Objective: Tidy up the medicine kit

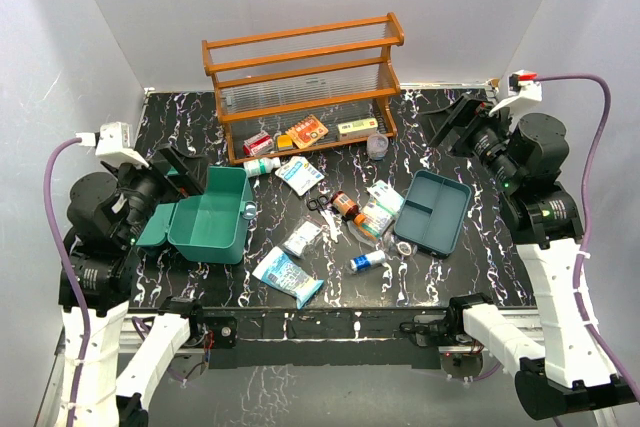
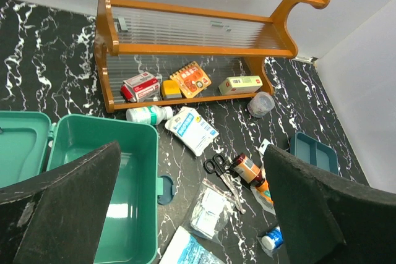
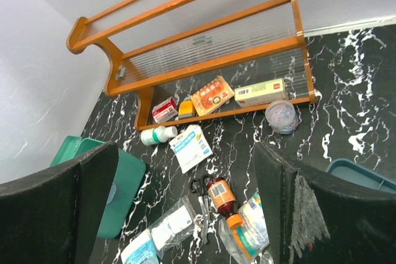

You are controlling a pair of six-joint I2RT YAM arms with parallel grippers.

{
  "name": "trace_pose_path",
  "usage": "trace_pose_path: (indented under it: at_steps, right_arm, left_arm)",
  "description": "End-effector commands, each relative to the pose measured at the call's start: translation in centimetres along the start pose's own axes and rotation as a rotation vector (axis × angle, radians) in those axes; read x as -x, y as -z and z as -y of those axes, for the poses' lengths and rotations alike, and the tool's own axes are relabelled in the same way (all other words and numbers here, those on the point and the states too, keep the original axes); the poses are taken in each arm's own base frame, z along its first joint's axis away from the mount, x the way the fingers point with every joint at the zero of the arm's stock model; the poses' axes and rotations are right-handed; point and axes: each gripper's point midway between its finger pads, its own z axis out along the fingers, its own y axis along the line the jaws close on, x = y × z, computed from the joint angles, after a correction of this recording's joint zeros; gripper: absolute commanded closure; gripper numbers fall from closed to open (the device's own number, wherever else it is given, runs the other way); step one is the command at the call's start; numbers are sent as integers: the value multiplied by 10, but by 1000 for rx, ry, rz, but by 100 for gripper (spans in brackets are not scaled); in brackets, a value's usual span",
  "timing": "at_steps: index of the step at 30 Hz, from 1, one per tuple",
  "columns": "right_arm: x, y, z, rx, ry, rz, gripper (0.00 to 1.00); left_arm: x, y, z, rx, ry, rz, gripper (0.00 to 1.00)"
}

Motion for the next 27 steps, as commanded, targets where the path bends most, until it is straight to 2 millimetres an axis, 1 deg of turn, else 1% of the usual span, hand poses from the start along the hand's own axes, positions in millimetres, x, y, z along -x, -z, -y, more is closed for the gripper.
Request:
trace_pose_path:
  at_steps: [1,6,7,9,11,14,16,18,19,23,27]
  right_arm:
    - [4,-11,-6,56,-16,28,11]
    - [-14,-27,6,38,-73,20,15]
    - [-18,-30,8,40,-79,18,16]
    - [-28,-37,12,46,-99,4,15]
    - [-39,-44,17,39,-141,-22,15]
    - [-59,-60,22,40,-190,-96,17]
    - [-78,-72,23,67,-214,-162,19]
    - [-93,-81,25,84,-247,-212,21]
    - [-99,-85,25,91,-260,-228,23]
    - [-119,-98,24,102,-279,-262,25]
    - [-140,-107,18,99,-280,-303,27]
  left_arm:
    - [-24,-18,-2,-11,65,-73,1]
    - [-68,-40,-6,-20,163,-221,1]
    - [-75,-44,0,-52,176,-256,1]
    - [-82,-51,10,-124,182,-301,1]
    - [-88,-60,11,-133,199,-324,1]
    - [-102,-73,4,-109,220,-370,1]
    - [-116,-82,-6,-68,220,-414,2]
    - [-128,-89,-21,2,211,-453,4]
    - [-132,-91,-25,20,197,-470,6]
    - [-145,-100,-35,28,133,-500,9]
    - [-156,-110,-42,29,108,-518,16]
